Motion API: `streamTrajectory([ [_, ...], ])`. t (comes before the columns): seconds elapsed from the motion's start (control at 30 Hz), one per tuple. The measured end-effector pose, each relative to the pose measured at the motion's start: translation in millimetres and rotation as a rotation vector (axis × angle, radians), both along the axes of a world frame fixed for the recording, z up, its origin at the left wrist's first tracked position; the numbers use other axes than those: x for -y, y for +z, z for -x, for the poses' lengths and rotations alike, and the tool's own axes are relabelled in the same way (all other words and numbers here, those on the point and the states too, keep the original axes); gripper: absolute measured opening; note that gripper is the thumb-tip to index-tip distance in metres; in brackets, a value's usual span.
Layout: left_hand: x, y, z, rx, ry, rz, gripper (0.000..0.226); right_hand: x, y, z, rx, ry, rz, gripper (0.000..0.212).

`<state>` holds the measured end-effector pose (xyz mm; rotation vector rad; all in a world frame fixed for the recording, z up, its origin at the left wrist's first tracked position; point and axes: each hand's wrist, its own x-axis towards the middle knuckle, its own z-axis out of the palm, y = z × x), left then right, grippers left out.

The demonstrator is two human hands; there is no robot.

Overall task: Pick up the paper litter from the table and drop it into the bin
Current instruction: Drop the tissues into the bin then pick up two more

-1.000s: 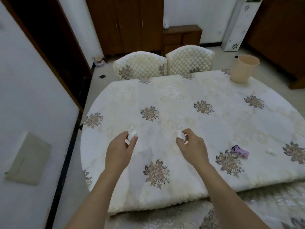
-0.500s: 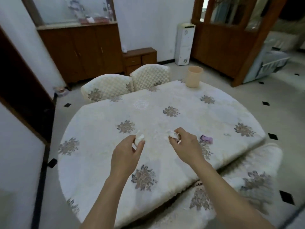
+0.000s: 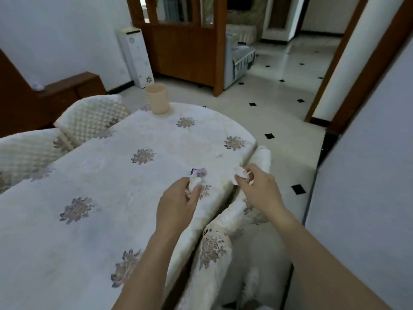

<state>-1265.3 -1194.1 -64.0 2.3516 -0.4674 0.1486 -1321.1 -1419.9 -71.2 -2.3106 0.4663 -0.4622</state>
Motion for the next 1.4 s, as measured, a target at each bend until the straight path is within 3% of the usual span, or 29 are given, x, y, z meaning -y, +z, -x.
streamTrajectory([
  [0.23,98,4,-38,-0.006,-0.131,-0.022,0.037,87,-14,-14,-0.018,-0.160,-0.029,0.022],
  [0.5,237,-10,-117,-0.045,-0.184,-0.039,0.027,220,-36,-83,-0.011,-0.252,-0.086,0.021],
  [0.87,384,-14,-191,-0.063,-0.136,-0.013,0.020,368,-35,-151,-0.136,-0.215,-0.106,0.019],
  [1.4,537,-33,-295,-0.059,-0.204,-0.045,0.021,487,-40,-237,-0.166,-0.197,-0.070,0.019],
])
